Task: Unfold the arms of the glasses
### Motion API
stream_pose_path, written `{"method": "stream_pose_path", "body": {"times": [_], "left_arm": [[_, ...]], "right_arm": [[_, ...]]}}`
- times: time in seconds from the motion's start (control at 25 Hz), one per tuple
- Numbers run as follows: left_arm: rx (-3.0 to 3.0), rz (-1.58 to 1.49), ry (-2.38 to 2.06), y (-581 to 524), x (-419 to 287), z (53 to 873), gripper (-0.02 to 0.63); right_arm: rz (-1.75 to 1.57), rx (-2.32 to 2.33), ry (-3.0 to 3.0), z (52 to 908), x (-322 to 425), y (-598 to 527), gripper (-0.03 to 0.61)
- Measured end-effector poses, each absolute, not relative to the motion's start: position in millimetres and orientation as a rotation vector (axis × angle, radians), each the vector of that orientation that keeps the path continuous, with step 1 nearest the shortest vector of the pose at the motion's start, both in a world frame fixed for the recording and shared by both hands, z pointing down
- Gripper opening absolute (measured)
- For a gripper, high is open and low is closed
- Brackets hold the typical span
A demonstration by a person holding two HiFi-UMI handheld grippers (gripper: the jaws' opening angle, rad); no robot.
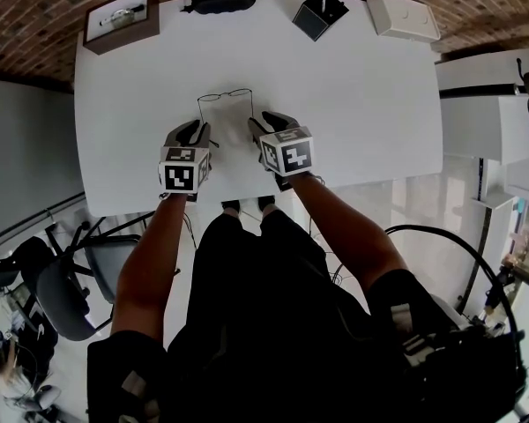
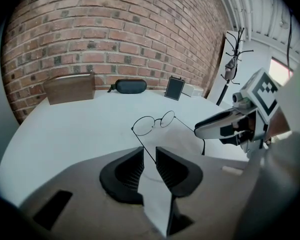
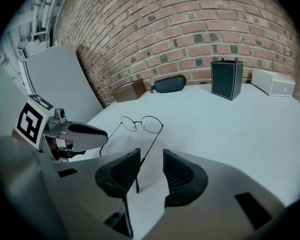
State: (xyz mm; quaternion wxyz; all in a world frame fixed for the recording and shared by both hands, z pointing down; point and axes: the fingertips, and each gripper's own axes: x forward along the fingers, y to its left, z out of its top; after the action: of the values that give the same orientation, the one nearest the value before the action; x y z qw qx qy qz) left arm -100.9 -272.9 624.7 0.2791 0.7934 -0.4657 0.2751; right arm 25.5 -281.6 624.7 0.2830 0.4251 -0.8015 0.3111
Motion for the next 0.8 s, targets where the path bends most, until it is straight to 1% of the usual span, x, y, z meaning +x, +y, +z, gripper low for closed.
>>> {"method": "stream_pose_path", "body": {"times": [0.52, 0.64, 0.8], "left_arm": [[2.128, 0.706, -1.280, -274, -101, 616, 0.077], [2.126, 0.650, -1.300, -273, -102, 604, 0.077], [2.152, 0.523, -1.324, -269, -101, 574, 0.077]], "right_arm": [[0.759, 1.132, -2.164, 617, 29, -286, 0.129], [0.738, 1.134, -2.203, 605, 28, -286, 0.140], [0.698, 1.149, -2.284, 574, 27, -290, 0.138]]}}
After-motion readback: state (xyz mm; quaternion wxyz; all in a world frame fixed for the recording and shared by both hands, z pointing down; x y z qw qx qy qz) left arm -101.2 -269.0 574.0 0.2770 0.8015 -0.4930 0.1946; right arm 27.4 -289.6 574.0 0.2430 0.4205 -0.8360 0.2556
